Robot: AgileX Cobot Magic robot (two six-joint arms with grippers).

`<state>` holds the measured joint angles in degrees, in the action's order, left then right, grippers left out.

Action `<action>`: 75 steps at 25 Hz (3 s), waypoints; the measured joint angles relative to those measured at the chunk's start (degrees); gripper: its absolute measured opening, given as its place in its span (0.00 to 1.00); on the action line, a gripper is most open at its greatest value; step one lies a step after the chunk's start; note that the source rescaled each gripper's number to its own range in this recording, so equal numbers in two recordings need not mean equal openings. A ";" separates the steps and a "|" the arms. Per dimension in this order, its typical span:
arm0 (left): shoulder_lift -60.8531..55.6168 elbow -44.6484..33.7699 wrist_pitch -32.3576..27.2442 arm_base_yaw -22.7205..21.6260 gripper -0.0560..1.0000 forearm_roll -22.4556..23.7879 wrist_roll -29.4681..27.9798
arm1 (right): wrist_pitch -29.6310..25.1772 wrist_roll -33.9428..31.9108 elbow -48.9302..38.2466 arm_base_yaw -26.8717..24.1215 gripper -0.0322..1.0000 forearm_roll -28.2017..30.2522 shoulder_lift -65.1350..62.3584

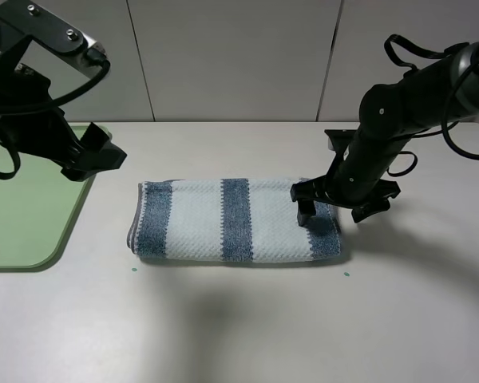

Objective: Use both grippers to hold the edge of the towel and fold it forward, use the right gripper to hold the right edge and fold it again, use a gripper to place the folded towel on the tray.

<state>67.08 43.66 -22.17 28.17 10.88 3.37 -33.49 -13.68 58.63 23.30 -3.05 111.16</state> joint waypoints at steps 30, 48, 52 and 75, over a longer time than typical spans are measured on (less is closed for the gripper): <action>0.00 0.00 0.31 0.00 1.00 -0.05 0.01 | 3.26 -1.18 0.71 0.18 0.11 -0.54 4.29; 0.00 0.00 0.36 0.00 1.00 -0.05 0.01 | -8.11 -7.28 0.90 0.05 0.11 14.19 1.70; 0.00 0.00 0.36 0.00 1.00 -0.05 0.01 | -11.25 -8.02 1.18 0.00 0.11 15.31 -1.49; 0.00 0.00 0.36 0.00 0.99 -0.05 0.01 | -24.25 -10.21 7.09 0.00 0.11 21.48 -8.11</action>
<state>67.08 43.66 -21.80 28.17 10.83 3.38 -57.74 -23.89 65.71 23.29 18.44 103.04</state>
